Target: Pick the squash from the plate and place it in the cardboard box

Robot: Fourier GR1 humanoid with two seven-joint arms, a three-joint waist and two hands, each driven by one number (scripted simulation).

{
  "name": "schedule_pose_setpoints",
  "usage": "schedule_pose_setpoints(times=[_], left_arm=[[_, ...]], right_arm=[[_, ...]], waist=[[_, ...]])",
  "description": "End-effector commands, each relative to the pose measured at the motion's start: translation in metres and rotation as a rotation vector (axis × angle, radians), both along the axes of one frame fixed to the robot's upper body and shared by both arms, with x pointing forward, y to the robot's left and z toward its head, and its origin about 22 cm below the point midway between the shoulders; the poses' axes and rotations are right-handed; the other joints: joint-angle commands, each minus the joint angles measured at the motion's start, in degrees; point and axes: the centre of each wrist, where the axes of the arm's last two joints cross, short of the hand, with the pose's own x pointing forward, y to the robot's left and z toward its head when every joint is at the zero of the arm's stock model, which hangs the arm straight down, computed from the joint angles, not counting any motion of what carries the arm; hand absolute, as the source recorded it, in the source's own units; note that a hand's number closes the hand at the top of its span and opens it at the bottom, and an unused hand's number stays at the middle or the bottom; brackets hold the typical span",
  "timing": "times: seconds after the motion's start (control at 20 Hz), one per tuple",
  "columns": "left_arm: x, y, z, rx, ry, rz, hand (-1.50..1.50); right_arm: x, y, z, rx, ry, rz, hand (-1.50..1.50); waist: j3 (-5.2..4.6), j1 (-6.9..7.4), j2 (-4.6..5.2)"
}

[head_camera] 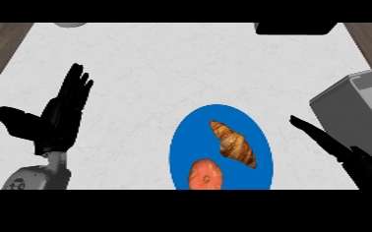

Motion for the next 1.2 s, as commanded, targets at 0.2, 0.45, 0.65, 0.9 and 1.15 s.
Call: schedule_pose_setpoints(times=[0.2, 0.45, 0.65, 0.9, 1.15], left_arm=[[0.004, 0.003, -0.009, 0.008, -0.009, 0.004, 0.0], [0.005, 0.012, 0.0, 0.001, 0.001, -0.015, 0.0], [-0.014, -0.005, -0.008, -0.012, 0.007, -0.008, 0.0], [0.015, 0.025, 0.004, -0.017, -0.012, 0.004, 0.0], [0.01, 0.004, -0.001, -0.004, -0.025, 0.003, 0.0]], right_arm=[[-0.013, 0.054, 0.033, 0.053, 0.039, 0.05, -1.5], [0.004, 0.082, 0.026, -0.026, 0.071, 0.021, -1.5], [0.013, 0.087, 0.011, -0.022, 0.115, -0.001, -1.5], [0.005, 0.113, -0.009, -0.017, 0.136, 0.031, -1.5], [0.011, 0.099, -0.031, -0.014, 0.131, -0.006, -1.5]], waist=[[0.08, -0.09, 0.08], [0.08, 0.22, 0.11], [0.11, 0.18, 0.07], [0.1, -0.09, 0.12], [0.13, -0.15, 0.09]])
